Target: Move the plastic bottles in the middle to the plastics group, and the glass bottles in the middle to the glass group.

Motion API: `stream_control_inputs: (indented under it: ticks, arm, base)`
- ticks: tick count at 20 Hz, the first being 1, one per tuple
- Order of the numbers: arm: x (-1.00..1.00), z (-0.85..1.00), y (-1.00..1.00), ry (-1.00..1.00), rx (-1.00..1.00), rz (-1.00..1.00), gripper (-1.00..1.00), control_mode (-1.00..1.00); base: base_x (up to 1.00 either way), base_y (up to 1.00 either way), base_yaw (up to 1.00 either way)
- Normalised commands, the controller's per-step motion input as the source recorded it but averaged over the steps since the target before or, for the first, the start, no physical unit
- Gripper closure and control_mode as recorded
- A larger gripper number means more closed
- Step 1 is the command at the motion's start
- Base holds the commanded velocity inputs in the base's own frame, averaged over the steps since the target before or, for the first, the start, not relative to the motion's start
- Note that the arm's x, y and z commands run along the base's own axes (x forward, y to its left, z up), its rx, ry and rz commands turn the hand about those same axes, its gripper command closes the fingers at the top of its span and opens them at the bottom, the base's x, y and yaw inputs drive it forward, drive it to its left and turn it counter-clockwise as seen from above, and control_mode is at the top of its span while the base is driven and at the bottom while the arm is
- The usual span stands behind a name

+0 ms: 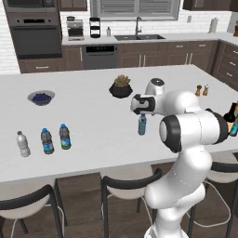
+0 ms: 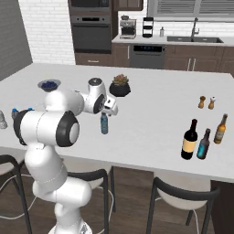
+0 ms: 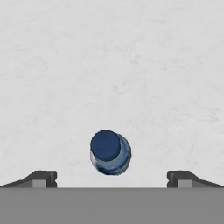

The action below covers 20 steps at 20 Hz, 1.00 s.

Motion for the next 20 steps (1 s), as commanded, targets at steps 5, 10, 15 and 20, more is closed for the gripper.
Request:
stream_control_inputs:
  ticks: [5, 10, 15, 20]
  arm:
    - [0.13, -0.2, 0.0, 0.01, 0.0, 0.0, -1.0, -1.0]
    - [0.09, -0.08, 0.0, 0.0, 0.0, 0.0, -1.0, -1.0]
    - [0.04, -0.17, 0.0, 0.0, 0.0, 0.0, -1.0, -1.0]
    - [0.13, -0.05, 0.0, 0.0, 0.0, 0.0, -1.0, -1.0]
  base:
    - [0.0, 0.0, 0.0]
    - [0.0, 0.0, 0.0]
    - [0.0, 0.0, 0.0]
    - [0.0, 0.0, 0.0]
